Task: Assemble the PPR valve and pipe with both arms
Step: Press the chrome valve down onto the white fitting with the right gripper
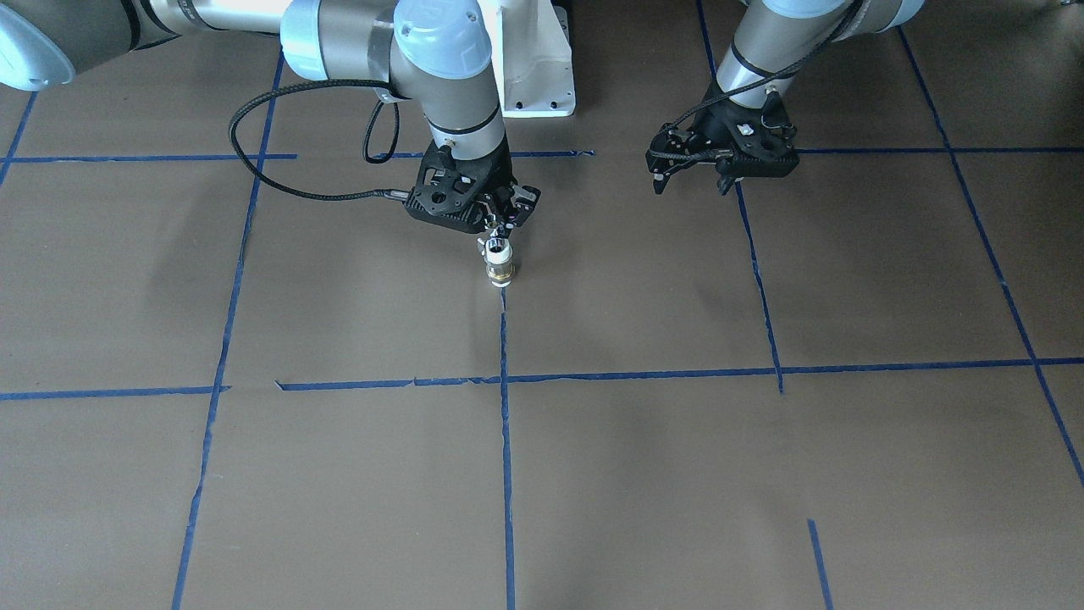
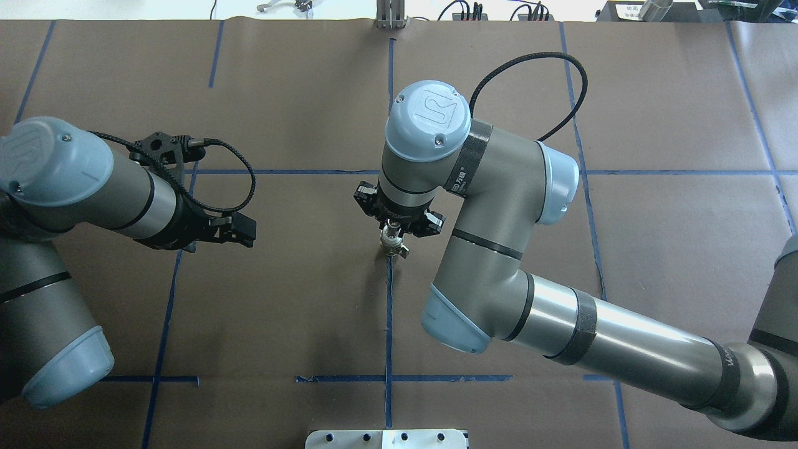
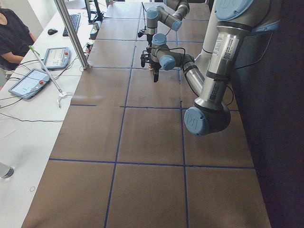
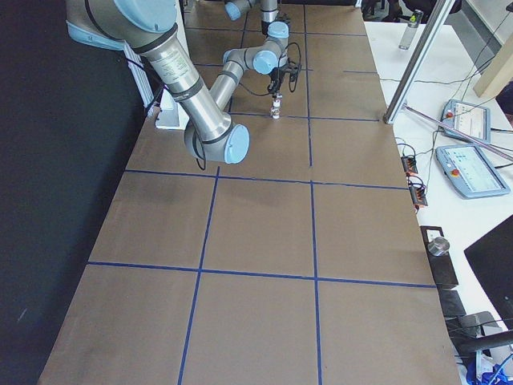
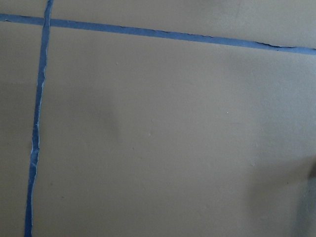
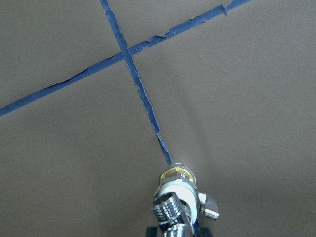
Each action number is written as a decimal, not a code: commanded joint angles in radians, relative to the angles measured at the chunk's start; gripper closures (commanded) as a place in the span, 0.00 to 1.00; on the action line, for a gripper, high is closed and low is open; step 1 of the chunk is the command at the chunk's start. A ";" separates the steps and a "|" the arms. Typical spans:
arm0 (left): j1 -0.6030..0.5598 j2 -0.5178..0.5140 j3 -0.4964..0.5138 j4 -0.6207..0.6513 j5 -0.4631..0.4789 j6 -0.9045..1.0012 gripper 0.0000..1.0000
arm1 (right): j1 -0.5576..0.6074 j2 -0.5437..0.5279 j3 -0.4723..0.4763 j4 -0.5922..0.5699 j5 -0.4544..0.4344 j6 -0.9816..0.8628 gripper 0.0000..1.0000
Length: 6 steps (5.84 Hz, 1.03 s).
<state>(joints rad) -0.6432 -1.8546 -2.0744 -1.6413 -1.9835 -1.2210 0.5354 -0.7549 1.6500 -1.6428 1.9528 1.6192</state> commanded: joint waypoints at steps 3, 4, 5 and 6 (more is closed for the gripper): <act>-0.001 0.002 -0.004 0.000 0.000 0.000 0.00 | -0.005 -0.003 -0.004 0.000 0.000 0.001 1.00; -0.001 0.002 -0.004 0.000 0.000 0.000 0.00 | -0.003 -0.003 -0.006 0.000 0.000 0.001 0.99; -0.001 0.002 -0.004 0.002 0.000 -0.002 0.00 | -0.003 -0.003 -0.007 0.001 0.000 -0.007 0.77; -0.001 0.002 -0.006 0.002 0.000 -0.002 0.00 | -0.005 -0.004 -0.009 0.001 0.000 -0.012 0.09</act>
<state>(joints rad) -0.6443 -1.8531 -2.0792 -1.6402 -1.9835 -1.2222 0.5319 -0.7581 1.6429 -1.6417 1.9527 1.6126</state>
